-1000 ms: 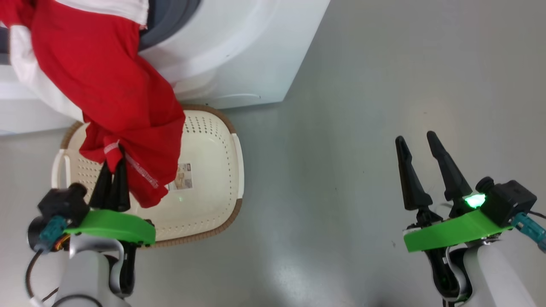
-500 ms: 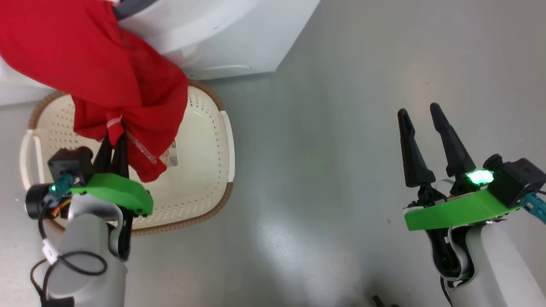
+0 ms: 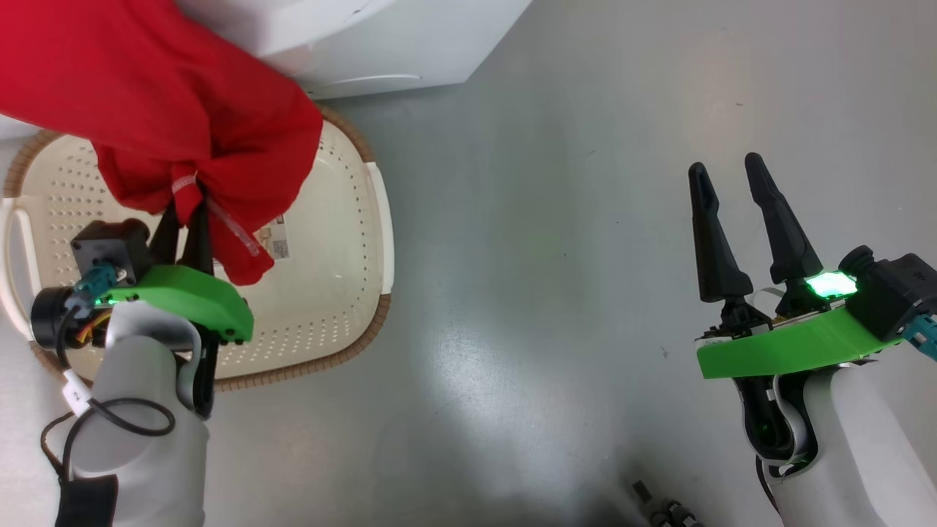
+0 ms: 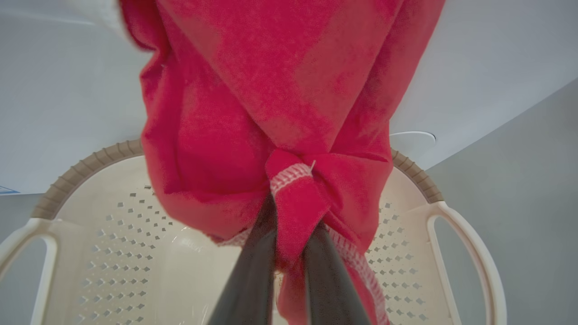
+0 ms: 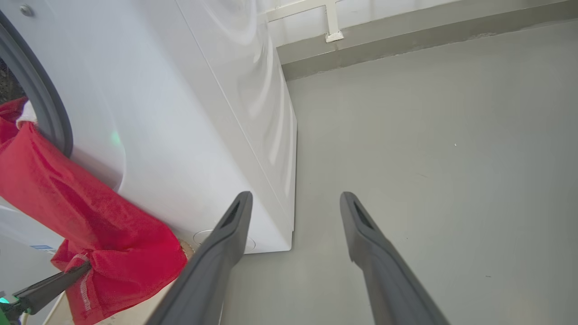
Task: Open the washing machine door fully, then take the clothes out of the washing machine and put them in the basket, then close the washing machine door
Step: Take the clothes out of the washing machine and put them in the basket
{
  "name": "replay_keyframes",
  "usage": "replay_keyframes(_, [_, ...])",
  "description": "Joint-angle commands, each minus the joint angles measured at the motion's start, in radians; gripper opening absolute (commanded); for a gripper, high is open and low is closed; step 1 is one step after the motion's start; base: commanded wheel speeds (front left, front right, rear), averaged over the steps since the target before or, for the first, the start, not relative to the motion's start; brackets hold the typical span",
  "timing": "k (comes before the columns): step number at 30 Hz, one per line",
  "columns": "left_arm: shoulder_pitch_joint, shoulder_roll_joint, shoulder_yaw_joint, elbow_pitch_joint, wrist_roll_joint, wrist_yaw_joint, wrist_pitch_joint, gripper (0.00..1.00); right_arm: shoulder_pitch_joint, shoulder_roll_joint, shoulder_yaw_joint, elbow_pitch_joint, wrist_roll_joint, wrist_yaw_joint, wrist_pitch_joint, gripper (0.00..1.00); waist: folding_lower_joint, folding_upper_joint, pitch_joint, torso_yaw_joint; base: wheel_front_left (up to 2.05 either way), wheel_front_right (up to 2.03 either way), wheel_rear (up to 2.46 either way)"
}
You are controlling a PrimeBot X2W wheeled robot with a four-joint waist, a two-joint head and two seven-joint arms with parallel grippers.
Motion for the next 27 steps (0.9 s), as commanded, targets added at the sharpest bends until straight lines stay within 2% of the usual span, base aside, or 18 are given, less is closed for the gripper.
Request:
replay_keyframes(1, [0.014,0.023,0.025,-0.017,0.007,0.0,-0.005,1.0,0.01,-0.004,0.015,-0.023,-0.004,0.008,-0.006,1.0,0.0,-0.0001,0.0,0.005,0.0,0.0,0.0])
replay_keyframes(13, [0.066,0.008,0.049,-0.079,-0.026,-0.003,-0.005,1.0,0.018,-0.004,0.011,-0.014,-0.02,0.008,-0.006,1.0,0.0,-0.0001,-0.053,0.033,0.0,0.0,0.0])
replay_keyframes(27, [0.196,0.003,0.024,-0.335,-0.135,-0.005,-0.005,1.0,0.046,-0.007,-0.006,-0.01,-0.063,0.008,-0.006,1.0,0.0,-0.0001,-0.112,0.097,0.0,0.0,0.0])
